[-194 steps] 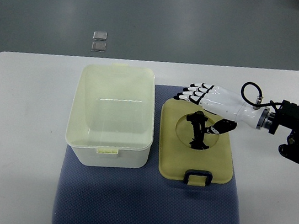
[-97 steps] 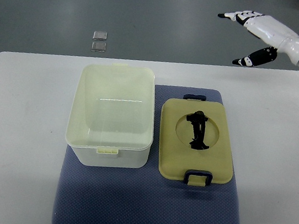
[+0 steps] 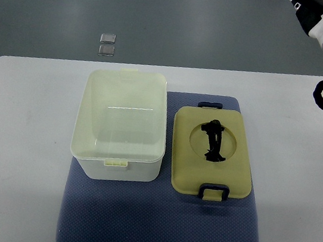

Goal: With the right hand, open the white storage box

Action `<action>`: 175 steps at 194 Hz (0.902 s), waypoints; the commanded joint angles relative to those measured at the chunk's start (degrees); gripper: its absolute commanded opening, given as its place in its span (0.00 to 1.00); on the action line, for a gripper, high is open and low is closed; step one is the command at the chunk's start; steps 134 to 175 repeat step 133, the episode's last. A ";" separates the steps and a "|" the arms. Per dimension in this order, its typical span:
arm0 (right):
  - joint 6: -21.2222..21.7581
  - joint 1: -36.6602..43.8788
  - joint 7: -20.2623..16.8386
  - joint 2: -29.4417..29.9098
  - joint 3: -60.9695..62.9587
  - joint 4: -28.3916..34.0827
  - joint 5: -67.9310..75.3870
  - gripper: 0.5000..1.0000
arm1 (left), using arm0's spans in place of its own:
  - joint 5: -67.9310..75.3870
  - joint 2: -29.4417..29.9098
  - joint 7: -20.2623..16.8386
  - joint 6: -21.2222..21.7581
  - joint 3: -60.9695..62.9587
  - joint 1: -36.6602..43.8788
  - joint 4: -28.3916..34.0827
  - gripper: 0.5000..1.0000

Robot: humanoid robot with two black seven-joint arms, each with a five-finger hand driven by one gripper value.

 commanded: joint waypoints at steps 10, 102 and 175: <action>1.07 -4.85 0.22 3.63 3.92 -0.27 9.84 0.86 | 0.09 0.00 0.00 -0.01 0.03 0.00 -0.12 1.00; 12.84 -14.60 3.04 13.47 12.18 -8.18 10.45 0.86 | 0.09 0.00 0.00 -0.10 -0.06 0.00 -0.12 1.00; 16.54 -15.48 3.04 13.91 12.09 -9.42 10.10 0.86 | 0.09 0.00 0.09 -0.10 -0.06 0.00 -0.12 1.00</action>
